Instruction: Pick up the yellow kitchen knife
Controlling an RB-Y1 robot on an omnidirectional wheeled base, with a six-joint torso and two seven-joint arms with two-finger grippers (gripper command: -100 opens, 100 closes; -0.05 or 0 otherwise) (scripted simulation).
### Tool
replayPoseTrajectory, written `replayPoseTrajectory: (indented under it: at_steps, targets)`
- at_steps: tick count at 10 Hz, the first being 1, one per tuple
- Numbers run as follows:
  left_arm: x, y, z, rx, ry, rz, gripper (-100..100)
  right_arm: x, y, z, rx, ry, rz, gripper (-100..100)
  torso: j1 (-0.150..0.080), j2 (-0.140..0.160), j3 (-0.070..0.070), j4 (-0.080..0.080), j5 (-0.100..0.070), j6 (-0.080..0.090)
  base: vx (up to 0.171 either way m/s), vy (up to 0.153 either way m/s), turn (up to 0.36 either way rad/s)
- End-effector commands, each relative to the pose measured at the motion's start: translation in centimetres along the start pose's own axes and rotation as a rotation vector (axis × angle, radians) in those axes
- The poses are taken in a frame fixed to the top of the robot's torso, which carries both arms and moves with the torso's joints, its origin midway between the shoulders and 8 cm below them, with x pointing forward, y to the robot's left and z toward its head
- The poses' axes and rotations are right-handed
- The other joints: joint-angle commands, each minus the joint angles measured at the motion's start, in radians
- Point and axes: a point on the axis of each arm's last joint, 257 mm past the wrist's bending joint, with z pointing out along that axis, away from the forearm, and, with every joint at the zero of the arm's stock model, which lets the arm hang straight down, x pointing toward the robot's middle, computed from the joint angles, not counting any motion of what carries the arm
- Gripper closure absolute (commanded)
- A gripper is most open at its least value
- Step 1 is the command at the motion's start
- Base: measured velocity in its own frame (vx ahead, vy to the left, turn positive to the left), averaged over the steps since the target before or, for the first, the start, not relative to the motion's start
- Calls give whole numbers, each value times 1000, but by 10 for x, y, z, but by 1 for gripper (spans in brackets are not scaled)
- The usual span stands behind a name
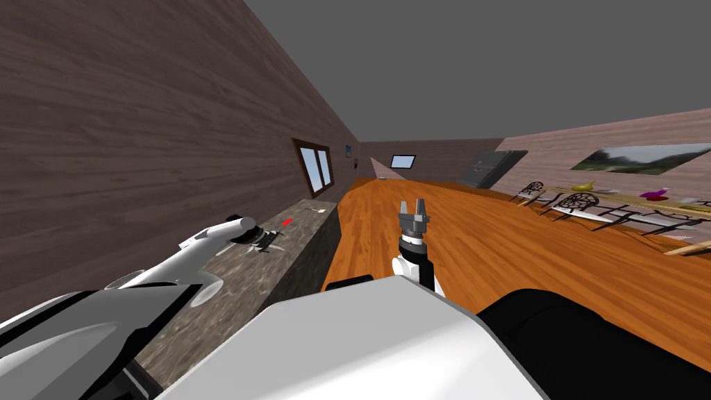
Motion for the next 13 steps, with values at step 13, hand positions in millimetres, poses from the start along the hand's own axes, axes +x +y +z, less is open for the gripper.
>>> replayPoseTrajectory:
  at_steps: [13]
  targets:
    - [-3, 113, -22, -257, 159, -121, -100, 0, 0, 0, 0, 0, 0, 0, 0, -1, 0, 0, 0, 0, 42, 53, -89]
